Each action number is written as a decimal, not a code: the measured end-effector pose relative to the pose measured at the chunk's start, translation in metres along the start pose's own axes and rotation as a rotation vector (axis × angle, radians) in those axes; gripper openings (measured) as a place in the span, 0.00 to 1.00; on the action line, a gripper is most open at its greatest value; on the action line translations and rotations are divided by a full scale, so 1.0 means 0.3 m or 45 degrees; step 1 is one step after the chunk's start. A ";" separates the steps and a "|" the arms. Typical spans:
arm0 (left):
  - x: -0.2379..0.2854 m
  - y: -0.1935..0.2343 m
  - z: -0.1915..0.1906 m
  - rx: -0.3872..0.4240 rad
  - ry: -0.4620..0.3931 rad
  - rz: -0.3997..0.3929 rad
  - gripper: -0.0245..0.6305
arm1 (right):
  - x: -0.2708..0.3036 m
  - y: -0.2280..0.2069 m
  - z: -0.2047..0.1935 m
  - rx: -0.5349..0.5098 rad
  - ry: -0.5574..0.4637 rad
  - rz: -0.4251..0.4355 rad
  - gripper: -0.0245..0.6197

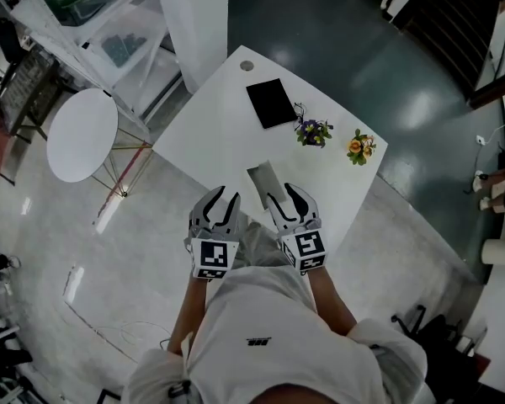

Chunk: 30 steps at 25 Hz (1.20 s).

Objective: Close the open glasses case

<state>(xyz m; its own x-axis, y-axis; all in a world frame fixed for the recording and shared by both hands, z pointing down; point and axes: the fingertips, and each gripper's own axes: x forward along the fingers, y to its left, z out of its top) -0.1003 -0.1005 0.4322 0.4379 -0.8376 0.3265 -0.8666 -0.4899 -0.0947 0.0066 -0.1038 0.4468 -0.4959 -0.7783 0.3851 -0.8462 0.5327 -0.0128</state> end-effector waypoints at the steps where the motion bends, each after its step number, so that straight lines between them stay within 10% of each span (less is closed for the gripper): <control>1: 0.021 0.001 -0.004 -0.002 0.006 -0.004 0.25 | 0.013 -0.016 -0.002 0.003 0.005 0.002 0.34; 30: 0.415 -0.140 -0.292 -0.054 0.228 -0.182 0.22 | 0.194 -0.321 -0.346 0.108 0.241 -0.066 0.29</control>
<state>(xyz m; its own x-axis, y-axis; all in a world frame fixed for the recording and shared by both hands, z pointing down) -0.0304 -0.1631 0.5590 0.5109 -0.7021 0.4961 -0.8095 -0.5871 0.0029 0.0795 -0.1661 0.5662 -0.4126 -0.7235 0.5535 -0.8870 0.4575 -0.0631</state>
